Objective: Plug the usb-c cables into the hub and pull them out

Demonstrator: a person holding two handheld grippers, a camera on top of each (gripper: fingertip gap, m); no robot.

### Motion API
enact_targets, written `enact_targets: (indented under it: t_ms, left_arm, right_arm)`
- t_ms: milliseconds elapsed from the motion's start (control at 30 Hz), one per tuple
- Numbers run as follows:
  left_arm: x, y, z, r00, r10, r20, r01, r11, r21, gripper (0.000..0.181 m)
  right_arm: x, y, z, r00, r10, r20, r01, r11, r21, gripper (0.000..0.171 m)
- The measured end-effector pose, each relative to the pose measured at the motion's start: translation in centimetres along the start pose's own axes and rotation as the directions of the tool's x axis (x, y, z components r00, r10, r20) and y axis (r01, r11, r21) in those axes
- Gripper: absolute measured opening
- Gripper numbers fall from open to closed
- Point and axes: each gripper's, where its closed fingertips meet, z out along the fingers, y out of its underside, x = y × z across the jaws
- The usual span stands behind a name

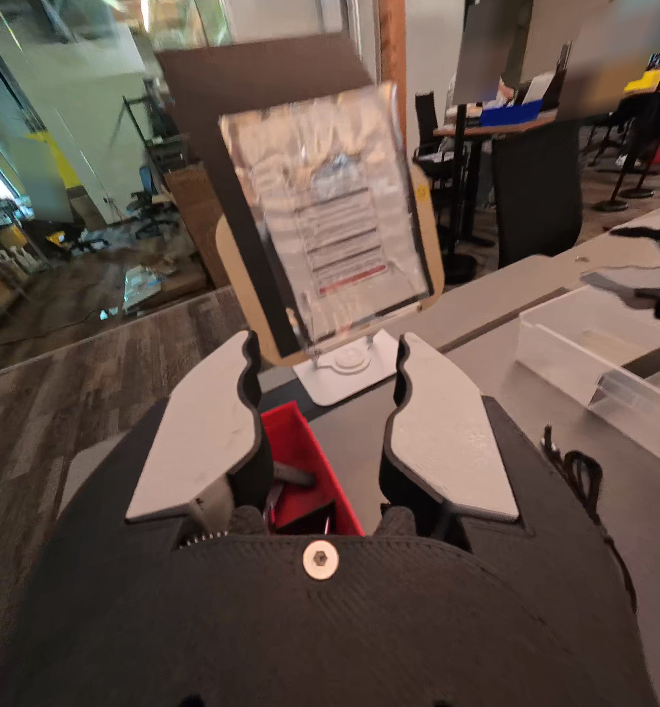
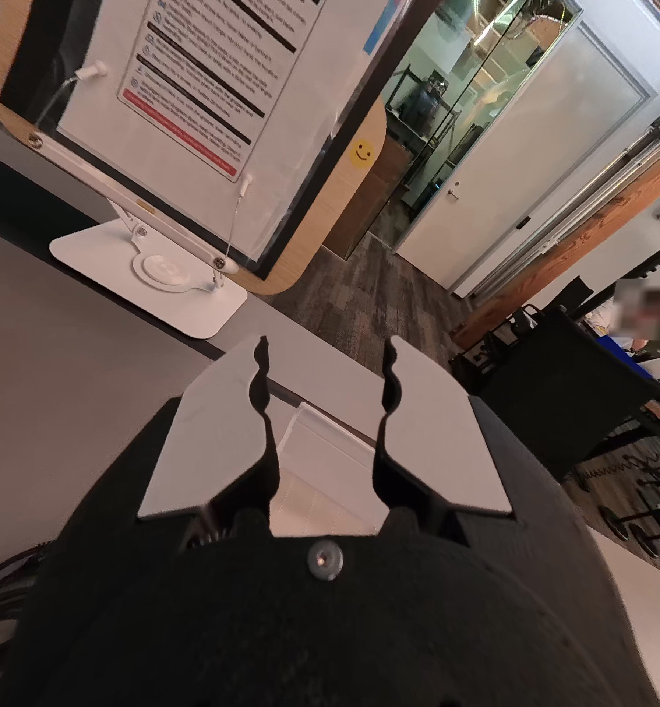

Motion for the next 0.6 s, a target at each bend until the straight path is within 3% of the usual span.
enact_targets:
  t_ms: [67, 133, 200, 367, 600]
  left_arm:
    - [-2.0, 3.2, 0.5, 0.998, -0.057, 0.007, 0.058, 0.997, -0.05, 0.068]
    - [-4.6, 6.3, 1.8, 0.995, -0.089, 0.048, 0.091, 0.995, -0.032, 0.054]
    - [-7.9, 9.3, 3.3, 0.985, -0.092, 0.144, 0.112, 0.983, -0.142, 0.052]
    - [-11.6, 15.7, 4.6, 0.965, 0.137, 0.222, -0.028, 0.901, -0.433, 0.055]
    - [-12.7, 18.9, 5.9, 0.941, 0.249, 0.228, -0.09, 0.836, -0.542, 0.047]
  right_arm:
    - [-0.1, 0.6, 0.4, 1.0, -0.001, 0.006, 0.001, 1.0, -0.016, 0.058]
    - [-0.5, 1.0, 0.8, 1.0, -0.013, 0.014, 0.013, 0.999, -0.033, 0.058]
    - [-0.8, 1.6, 1.3, 0.999, -0.038, 0.01, 0.039, 0.997, -0.06, 0.058]
    - [-2.2, 2.4, 2.1, 0.993, -0.112, 0.03, 0.115, 0.989, -0.09, 0.058]
    - [-4.4, 3.4, 3.0, 0.973, -0.22, 0.068, 0.227, 0.966, -0.127, 0.058]
